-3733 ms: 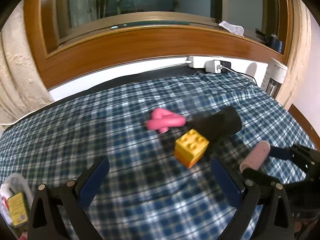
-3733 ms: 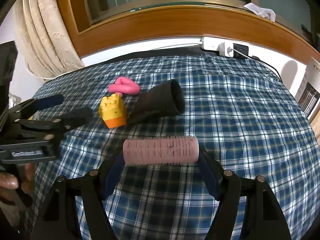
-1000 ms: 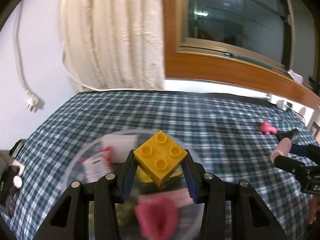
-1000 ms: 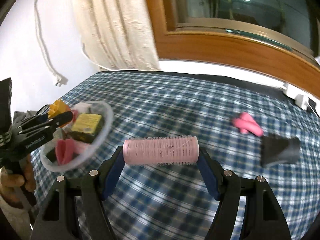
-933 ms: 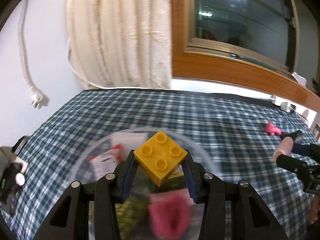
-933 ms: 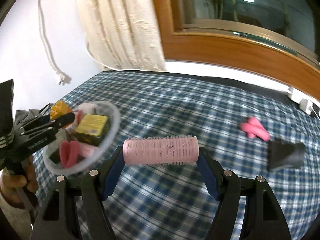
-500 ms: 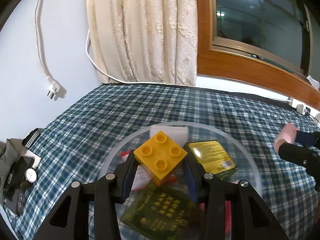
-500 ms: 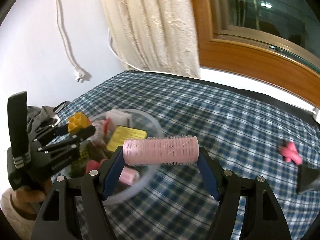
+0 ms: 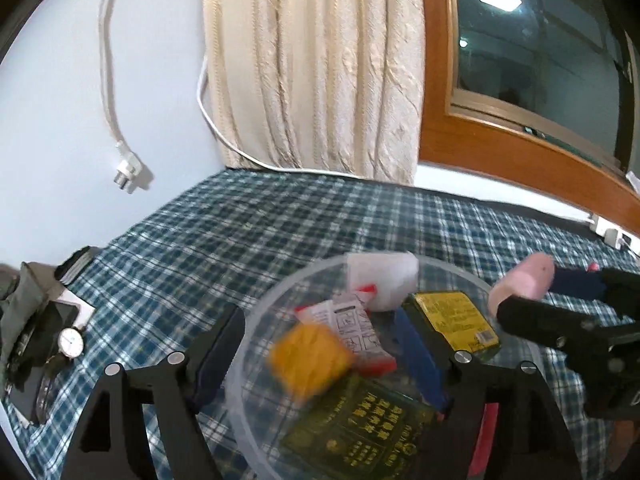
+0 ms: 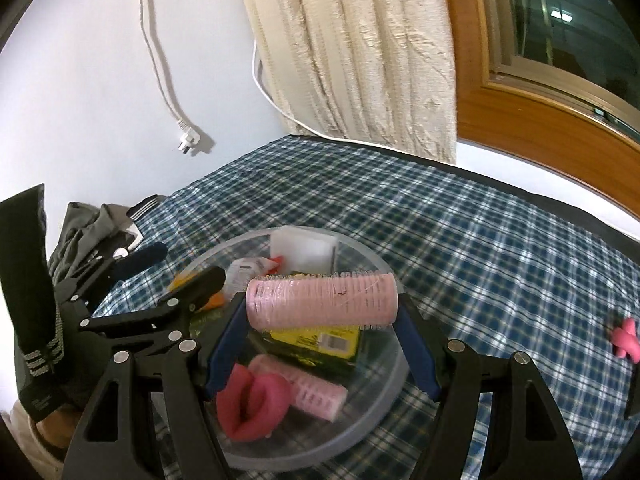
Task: Organize objects
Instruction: 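Carry the Lego block over the bowl and open the left tool to drop it, then lower the pink roller into the bowl and open the right tool, then move both tools back toward the black cup and pink toy on the bed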
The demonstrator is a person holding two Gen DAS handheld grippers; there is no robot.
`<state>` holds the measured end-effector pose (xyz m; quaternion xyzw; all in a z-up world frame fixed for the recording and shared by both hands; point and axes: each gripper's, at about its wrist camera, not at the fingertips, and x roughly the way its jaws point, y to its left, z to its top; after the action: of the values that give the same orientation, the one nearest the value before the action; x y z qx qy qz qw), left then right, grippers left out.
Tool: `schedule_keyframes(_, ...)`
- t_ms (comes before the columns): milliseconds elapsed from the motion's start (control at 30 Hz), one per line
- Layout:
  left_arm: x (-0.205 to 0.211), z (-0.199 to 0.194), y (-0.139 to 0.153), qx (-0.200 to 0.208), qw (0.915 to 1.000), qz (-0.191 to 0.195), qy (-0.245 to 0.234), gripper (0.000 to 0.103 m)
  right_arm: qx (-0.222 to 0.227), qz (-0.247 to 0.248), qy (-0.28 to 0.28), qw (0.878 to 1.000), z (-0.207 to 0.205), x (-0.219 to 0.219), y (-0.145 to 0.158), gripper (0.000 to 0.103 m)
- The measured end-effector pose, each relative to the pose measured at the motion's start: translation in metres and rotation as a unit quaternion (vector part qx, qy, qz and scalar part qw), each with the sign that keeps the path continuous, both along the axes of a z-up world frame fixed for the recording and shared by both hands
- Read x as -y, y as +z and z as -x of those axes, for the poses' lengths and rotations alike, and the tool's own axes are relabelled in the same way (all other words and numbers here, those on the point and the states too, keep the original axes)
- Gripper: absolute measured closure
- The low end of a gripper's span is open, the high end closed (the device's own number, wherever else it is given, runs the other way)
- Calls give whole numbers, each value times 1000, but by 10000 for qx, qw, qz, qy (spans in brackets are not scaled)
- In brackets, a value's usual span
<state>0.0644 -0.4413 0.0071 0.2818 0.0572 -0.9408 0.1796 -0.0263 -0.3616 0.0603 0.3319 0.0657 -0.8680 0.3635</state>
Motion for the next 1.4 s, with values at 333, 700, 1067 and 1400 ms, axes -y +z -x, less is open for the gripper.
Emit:
schedule_keyframes(333,29,-14,5,-294,9943,6,1027,23,13,-31,240,9997,5,26,-6,31)
schedule_keyframes(700,40,-24,7,-441,9893,-59,1390,18,-4,-94,484,9988,17,56,-10,29)
schedule_keyframes(1067,39,-24,6,-428,9897,-129,1357,1,39,33,382,9993,16,42,-15,24)
schedule_keyframes(1400,33,-22,6,-434,9903,85,1320,1,-15,48,-29,10000,15,13,-16,12)
